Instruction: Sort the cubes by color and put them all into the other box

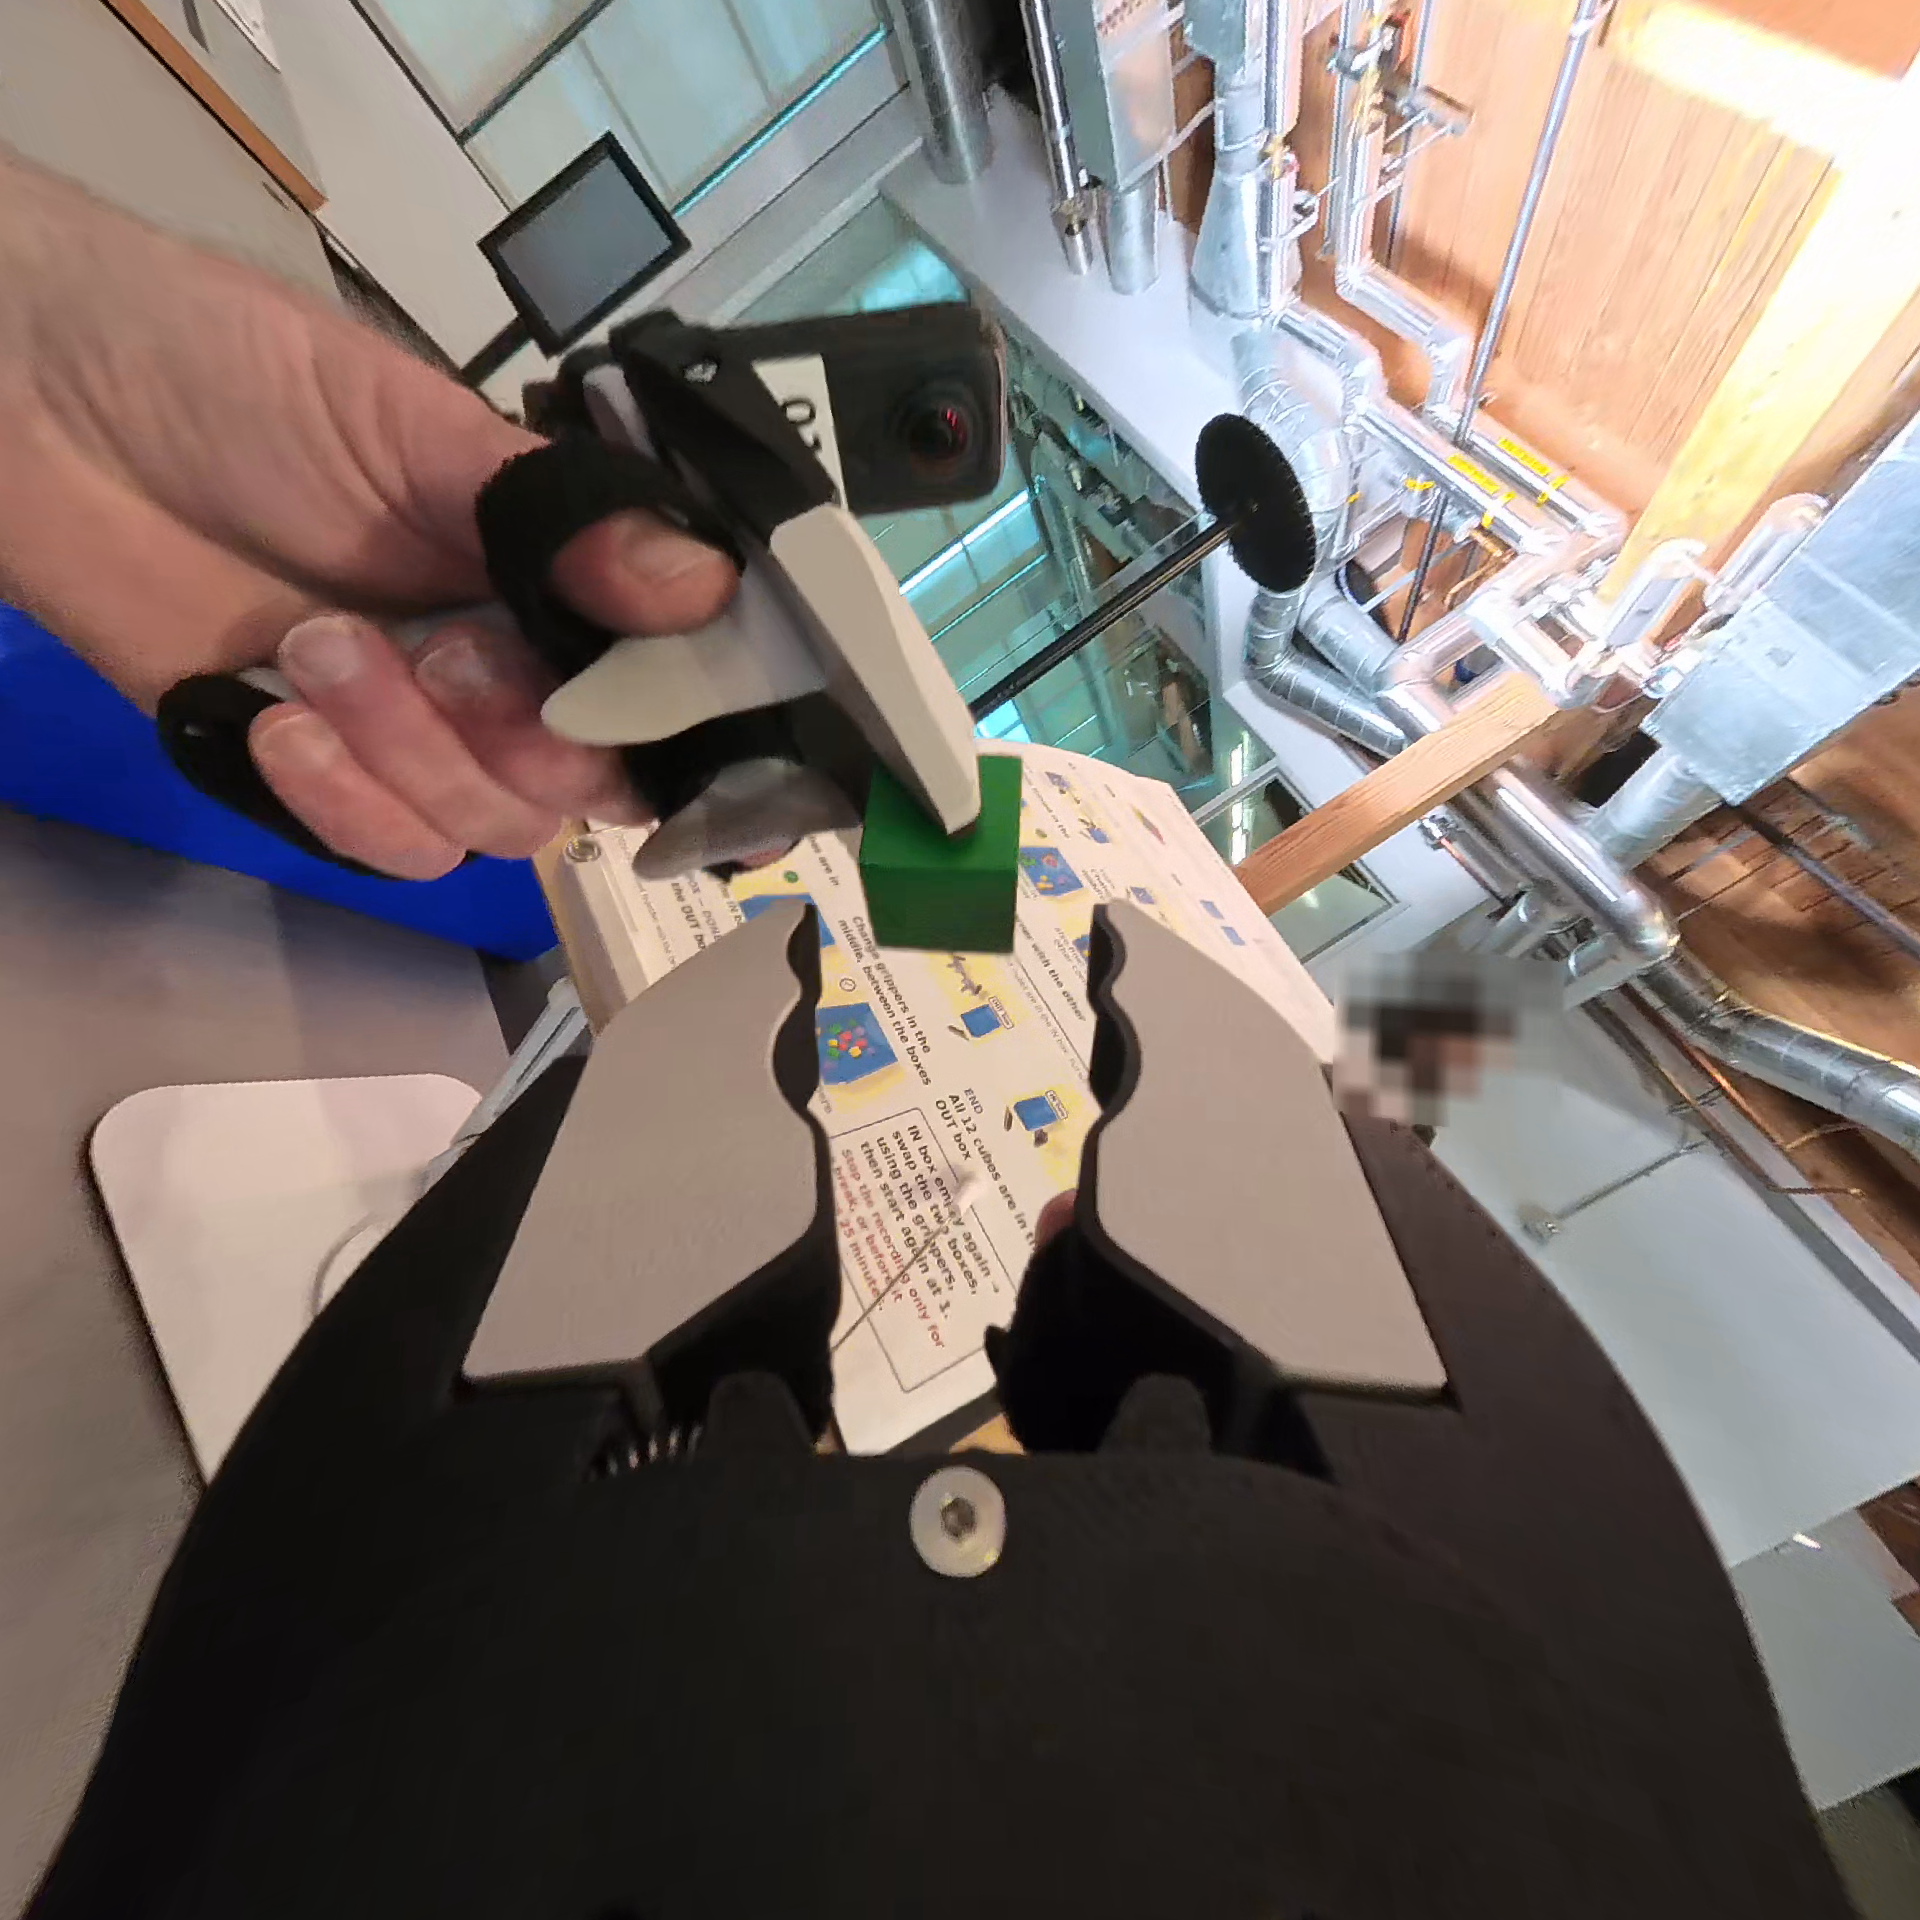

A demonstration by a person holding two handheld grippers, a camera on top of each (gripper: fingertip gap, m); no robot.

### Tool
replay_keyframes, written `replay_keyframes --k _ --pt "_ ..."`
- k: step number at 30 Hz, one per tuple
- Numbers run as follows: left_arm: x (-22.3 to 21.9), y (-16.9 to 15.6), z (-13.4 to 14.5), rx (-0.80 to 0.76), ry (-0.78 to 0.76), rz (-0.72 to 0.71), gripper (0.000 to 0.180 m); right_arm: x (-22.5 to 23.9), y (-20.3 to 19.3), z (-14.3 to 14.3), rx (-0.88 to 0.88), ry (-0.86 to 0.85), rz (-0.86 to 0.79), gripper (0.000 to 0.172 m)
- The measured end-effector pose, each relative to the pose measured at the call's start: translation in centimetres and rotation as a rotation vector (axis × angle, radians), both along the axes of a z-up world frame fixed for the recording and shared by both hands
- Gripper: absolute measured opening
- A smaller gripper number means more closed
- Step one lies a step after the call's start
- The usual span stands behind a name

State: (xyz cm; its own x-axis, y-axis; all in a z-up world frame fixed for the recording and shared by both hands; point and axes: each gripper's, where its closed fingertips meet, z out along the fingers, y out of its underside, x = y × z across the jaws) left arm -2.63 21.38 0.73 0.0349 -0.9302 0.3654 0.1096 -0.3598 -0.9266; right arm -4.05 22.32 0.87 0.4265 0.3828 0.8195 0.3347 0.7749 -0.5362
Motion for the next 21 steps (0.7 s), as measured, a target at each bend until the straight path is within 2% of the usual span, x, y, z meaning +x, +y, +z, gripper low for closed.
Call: replay_keyframes --k 7,15,16,18,21 --pt "0.8 -0.3 -0.9 -0.071 -0.038 -0.064 0.028 -0.5 -0.4 -0.4 0.067 -0.018 -0.013 0.03" --pt "0.4 -0.7 -0.1 -0.039 -0.058 -0.058 0.027 0.1 -0.8 0.3 0.067 -0.011 0.001 0.029" --pt "-0.2 -0.5 0.4 -0.025 -0.076 -0.031 0.025 0.5 -0.6 0.6 0.056 -0.013 0.0 0.029" --pt "-1.4 -0.4 1.2 0.012 -0.094 -0.015 0.001 2.4 0.5 1.4 0.04 -0.017 -0.043 0.029" --pt "-3.0 0.1 2.1 0.078 -0.083 0.073 0.0 6.6 3.7 1.2 -0.067 -0.107 -0.153 0.029"
